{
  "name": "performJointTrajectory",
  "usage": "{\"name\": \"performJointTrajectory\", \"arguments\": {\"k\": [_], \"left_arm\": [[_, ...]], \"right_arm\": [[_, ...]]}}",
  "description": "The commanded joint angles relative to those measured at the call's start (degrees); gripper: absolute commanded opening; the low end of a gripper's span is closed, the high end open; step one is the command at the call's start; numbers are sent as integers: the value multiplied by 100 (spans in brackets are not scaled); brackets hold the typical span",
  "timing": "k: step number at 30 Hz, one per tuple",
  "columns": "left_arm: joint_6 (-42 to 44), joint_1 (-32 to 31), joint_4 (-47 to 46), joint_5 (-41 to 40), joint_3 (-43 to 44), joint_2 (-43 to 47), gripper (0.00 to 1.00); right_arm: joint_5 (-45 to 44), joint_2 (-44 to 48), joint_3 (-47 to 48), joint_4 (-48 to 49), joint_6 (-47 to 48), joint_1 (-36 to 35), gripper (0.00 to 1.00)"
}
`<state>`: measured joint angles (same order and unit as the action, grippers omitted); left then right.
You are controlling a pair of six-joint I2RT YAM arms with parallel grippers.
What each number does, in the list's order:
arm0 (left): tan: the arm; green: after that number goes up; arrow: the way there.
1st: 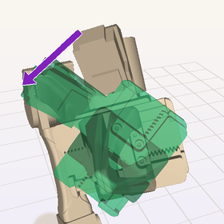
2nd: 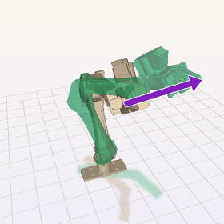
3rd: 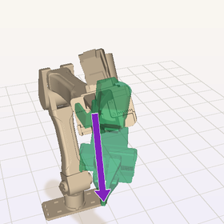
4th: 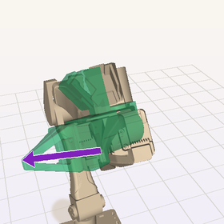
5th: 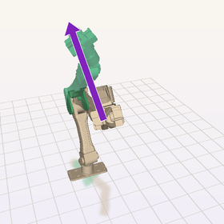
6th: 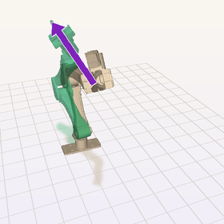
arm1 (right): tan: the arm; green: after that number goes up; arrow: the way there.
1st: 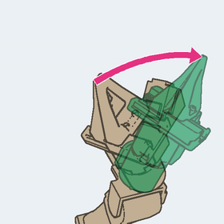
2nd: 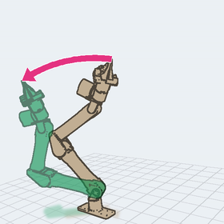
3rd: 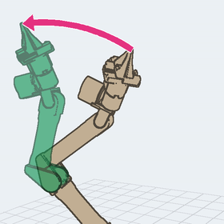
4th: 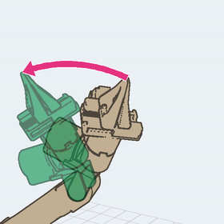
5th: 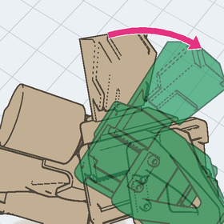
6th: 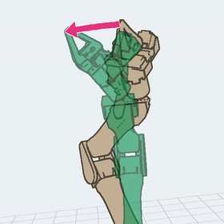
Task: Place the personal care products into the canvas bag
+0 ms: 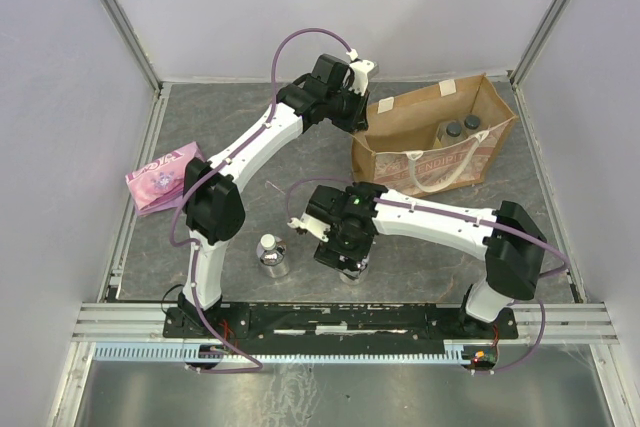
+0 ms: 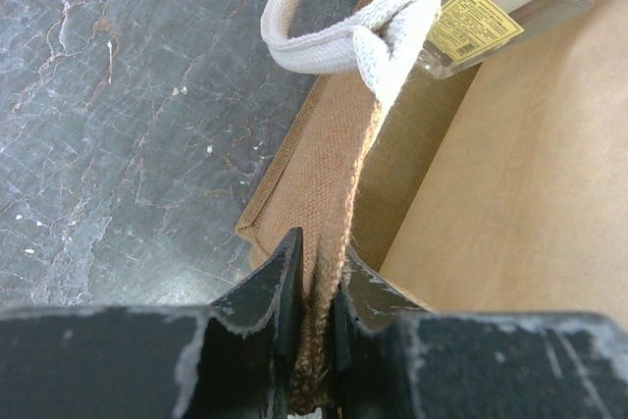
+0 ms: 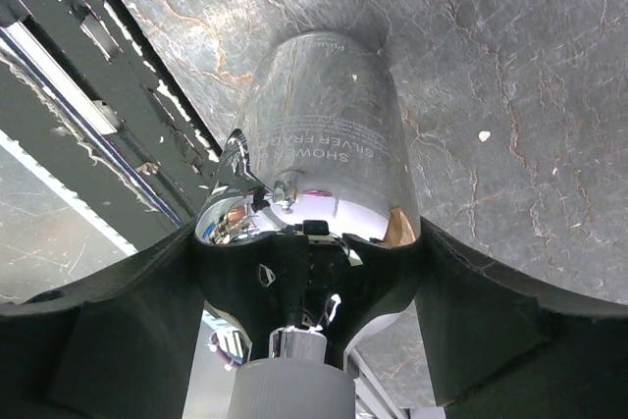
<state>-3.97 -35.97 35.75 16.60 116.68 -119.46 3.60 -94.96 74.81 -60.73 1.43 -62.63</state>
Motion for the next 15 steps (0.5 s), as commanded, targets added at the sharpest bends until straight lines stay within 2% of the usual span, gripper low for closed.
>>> {"name": "performJointTrajectory", "arguments": {"k": [1, 9, 15], "left_arm": [[273, 81, 143, -16, 156, 137, 21], [293, 90, 137, 1, 161, 146, 21], [300, 113, 76, 57, 166, 145, 21]], "right_arm": [[-442, 319, 286, 79, -283, -20, 21], [-901, 1177, 400, -50, -1263, 139, 18], [-1533, 1856, 673, -637, -2017, 436, 17]]}}
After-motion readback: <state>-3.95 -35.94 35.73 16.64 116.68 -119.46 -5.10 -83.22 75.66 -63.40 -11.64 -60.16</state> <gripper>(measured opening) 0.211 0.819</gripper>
